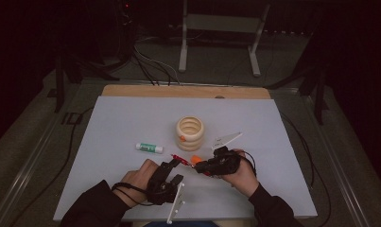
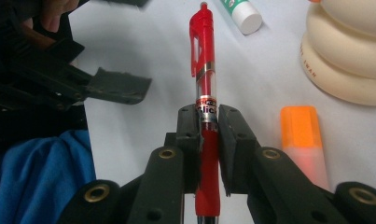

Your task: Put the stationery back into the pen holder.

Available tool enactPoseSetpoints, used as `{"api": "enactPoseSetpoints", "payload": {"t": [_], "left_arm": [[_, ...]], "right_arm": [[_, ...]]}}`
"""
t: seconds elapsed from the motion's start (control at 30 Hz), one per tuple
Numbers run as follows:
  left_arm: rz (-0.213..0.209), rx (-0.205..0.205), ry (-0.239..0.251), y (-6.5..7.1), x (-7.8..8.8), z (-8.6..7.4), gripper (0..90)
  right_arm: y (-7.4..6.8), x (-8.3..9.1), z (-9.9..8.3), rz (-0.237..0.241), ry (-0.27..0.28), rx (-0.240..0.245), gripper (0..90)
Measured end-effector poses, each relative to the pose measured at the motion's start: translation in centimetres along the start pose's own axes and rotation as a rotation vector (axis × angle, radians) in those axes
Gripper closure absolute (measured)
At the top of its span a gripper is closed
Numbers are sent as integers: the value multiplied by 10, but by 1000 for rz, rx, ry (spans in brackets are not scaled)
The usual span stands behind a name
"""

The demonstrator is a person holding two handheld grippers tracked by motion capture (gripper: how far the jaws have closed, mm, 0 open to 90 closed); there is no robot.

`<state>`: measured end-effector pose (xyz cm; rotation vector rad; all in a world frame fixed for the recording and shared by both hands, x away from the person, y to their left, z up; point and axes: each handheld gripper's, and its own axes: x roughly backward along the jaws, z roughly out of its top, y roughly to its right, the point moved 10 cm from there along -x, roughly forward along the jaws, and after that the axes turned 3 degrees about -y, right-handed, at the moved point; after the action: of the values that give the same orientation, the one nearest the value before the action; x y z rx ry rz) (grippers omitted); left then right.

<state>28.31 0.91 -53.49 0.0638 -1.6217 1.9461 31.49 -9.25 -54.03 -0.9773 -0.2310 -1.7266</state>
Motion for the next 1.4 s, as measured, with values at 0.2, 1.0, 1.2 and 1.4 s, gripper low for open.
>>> {"api": "enactPoseSetpoints", "payload": {"t": [0.2, 1.0, 1.2, 1.4], "left_arm": [[38, -99, -42, 6, -6, 1, 501], [93, -226, -123, 13, -24, 1, 802], [109, -219, -121, 8, -23, 1, 804], [81, -148, -119, 4, -23, -4, 804]], "right_arm": [[-2, -3, 0, 10, -6, -8, 798], [-4, -8, 2, 16, -11, -19, 796], [-5, -4, 7, 26, 36, -22, 718], [1, 21, 21, -26, 174, -21, 487]]}}
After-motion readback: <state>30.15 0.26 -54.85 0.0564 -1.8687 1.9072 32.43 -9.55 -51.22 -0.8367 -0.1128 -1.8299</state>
